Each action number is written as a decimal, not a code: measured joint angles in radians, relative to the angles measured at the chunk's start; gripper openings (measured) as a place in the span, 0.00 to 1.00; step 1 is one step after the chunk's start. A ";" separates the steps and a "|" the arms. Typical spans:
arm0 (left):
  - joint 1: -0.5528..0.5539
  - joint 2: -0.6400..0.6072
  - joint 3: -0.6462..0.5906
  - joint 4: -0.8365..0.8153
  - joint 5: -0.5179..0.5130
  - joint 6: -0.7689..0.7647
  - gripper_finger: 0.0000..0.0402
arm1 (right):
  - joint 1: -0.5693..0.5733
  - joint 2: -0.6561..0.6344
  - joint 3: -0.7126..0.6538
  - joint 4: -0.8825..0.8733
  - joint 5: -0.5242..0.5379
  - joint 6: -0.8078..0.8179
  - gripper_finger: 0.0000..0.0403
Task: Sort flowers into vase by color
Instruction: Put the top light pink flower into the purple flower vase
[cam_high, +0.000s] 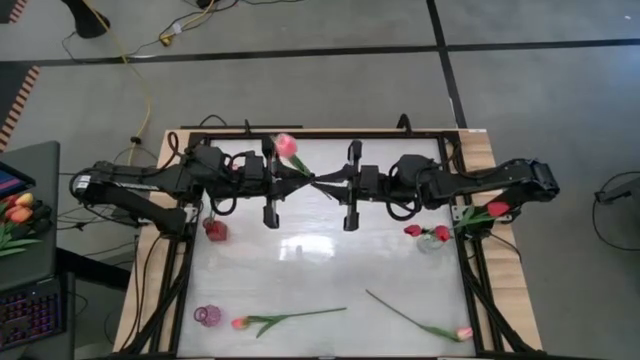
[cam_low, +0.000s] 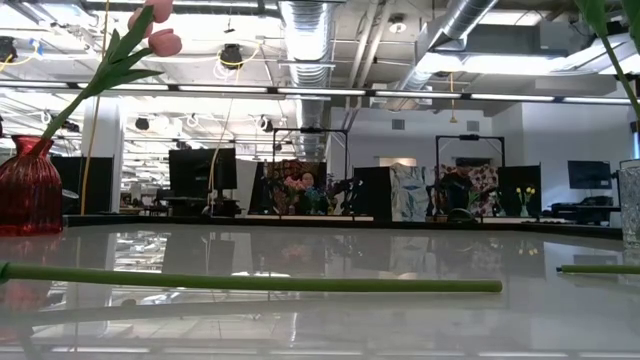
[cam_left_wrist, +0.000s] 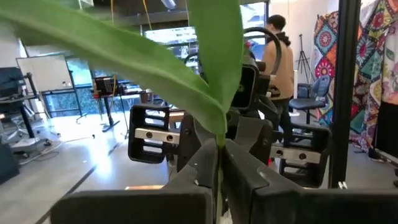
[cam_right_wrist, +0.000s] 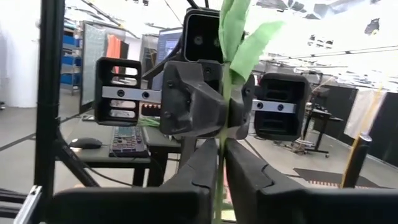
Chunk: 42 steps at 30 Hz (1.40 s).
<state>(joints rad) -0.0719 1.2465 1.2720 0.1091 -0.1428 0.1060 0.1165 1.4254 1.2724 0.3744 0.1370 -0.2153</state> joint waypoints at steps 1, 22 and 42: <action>0.000 -0.005 0.000 -0.006 0.000 0.003 0.00 | 0.000 0.000 0.000 0.000 -0.005 0.001 0.18; -0.049 -0.430 0.000 -0.648 0.453 -0.277 0.00 | 0.008 -0.105 0.000 -0.214 0.025 0.108 0.76; -0.538 -0.759 -0.619 -0.301 0.433 -0.436 0.00 | 0.021 -0.096 0.000 -0.270 0.026 0.254 0.76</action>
<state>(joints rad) -0.6099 0.4875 0.6534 -0.1918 0.2900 -0.3298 0.1375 1.3296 1.2724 0.1041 0.1631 0.0388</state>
